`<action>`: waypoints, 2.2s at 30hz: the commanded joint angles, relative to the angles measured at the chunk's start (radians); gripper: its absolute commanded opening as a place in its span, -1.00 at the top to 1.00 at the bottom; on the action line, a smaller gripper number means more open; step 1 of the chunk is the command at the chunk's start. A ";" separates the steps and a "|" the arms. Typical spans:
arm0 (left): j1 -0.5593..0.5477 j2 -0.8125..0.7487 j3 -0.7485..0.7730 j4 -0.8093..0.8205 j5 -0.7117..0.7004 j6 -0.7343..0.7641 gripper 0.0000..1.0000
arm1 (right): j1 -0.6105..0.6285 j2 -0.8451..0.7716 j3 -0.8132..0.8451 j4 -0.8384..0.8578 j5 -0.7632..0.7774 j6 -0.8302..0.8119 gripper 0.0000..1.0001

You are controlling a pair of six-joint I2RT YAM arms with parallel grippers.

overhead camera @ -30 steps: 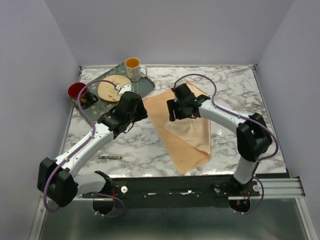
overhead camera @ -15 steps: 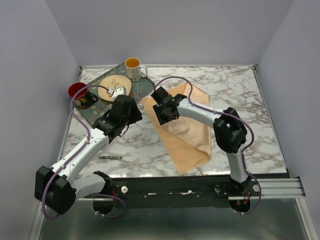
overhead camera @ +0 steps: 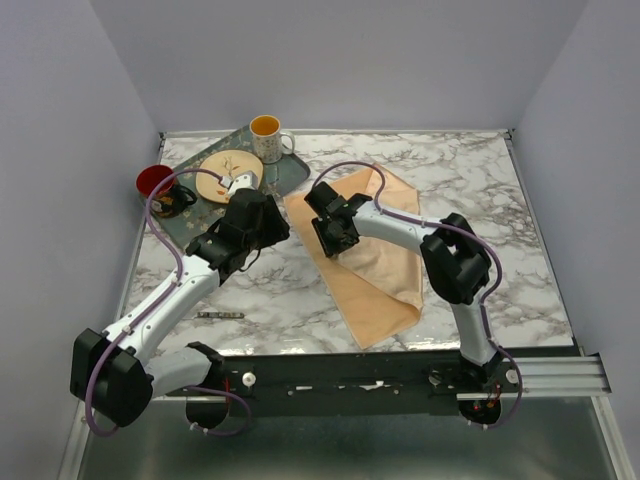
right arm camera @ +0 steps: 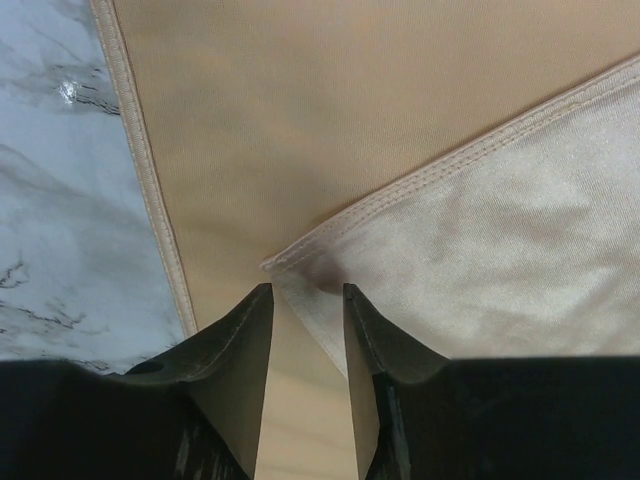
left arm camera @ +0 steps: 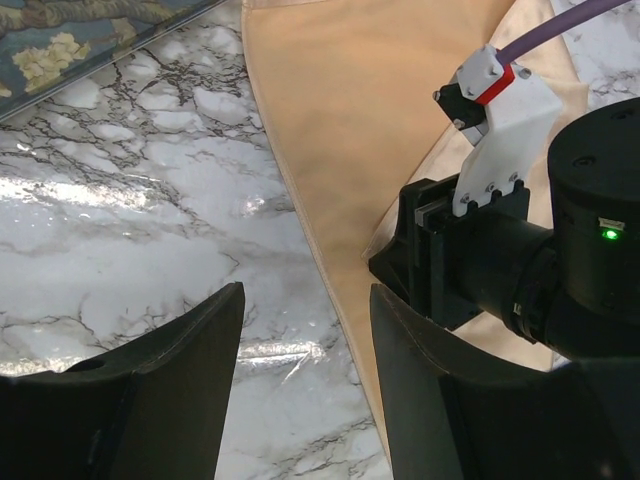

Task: Fold the napkin, place the utensils inside, and roll it up
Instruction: Flatten the napkin out

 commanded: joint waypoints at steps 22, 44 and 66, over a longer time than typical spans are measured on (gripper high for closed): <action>0.004 -0.004 -0.012 0.031 0.040 0.004 -0.26 | -0.004 0.038 0.008 0.028 0.062 -0.020 0.99; 0.004 0.002 -0.003 0.038 0.048 0.010 -0.27 | -0.004 0.057 0.060 0.016 -0.022 -0.003 0.17; 0.006 0.013 -0.020 0.054 0.063 0.000 -0.27 | -0.004 -0.041 0.062 -0.007 0.045 -0.024 0.56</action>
